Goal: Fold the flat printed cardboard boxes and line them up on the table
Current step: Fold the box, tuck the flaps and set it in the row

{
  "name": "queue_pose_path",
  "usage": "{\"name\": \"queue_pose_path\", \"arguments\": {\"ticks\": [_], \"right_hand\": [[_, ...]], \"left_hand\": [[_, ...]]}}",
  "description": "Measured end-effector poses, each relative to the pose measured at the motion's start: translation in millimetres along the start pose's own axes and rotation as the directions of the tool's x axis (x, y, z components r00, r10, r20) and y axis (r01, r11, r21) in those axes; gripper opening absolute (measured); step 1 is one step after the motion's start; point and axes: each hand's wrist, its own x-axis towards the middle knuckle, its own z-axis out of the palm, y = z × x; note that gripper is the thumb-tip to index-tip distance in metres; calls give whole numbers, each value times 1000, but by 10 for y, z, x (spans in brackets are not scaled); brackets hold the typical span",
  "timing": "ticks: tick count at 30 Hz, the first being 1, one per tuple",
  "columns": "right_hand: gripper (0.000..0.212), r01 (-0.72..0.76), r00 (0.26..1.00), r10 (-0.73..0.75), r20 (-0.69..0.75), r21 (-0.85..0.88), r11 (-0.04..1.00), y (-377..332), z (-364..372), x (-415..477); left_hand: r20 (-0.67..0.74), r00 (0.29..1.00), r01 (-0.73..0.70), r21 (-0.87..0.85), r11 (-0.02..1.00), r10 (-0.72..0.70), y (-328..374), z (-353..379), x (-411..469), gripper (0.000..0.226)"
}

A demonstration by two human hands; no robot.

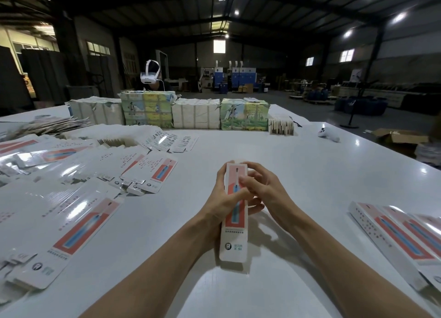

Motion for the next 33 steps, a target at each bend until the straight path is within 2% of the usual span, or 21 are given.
{"name": "queue_pose_path", "arguments": {"ticks": [3, 8, 10, 13, 14, 18, 21, 26, 30, 33], "right_hand": [[26, -24, 1000, 23, 14, 29, 999, 22, -23, 11], [24, -39, 999, 39, 22, 28, 999, 70, -36, 27], [25, -27, 998, 29, -52, 34, 999, 78, -28, 49], [26, -20, 955, 21, -296, 7, 1000, 96, -73, 103], [26, -27, 941, 29, -337, 10, 1000, 110, -106, 121], [22, -26, 964, 32, -265, 27, 999, 160, -176, 107], [18, 23, 970, -21, -242, 7, 1000, 143, -179, 94], [23, 71, 977, -78, -197, -44, 997, 106, -199, 90], [24, -5, 991, 23, -135, 137, 991, 43, -215, 85], [23, -70, 985, 104, -136, 235, 969, 29, -231, 96]], "left_hand": [[38, 998, 46, 15, 999, -46, -16, -23, -26, 96], [41, 995, 89, 52, 995, -91, -10, -19, -41, 96], [49, 992, 116, 42, 992, -118, 8, -26, -31, 96], [118, 982, 131, 118, 984, -145, 33, -25, -32, 97], [146, 978, 131, 128, 983, -149, 31, -16, -35, 95], [181, 970, 141, 136, 981, -165, 4, -35, -51, 90], [189, 965, 156, 146, 977, -183, -7, -73, -51, 86], [191, 961, 170, 154, 973, -198, -7, -76, -43, 85], [154, 969, 160, 202, 966, -193, 22, -36, -51, 82], [184, 962, 162, 202, 966, -200, 29, -27, -70, 73]]}}
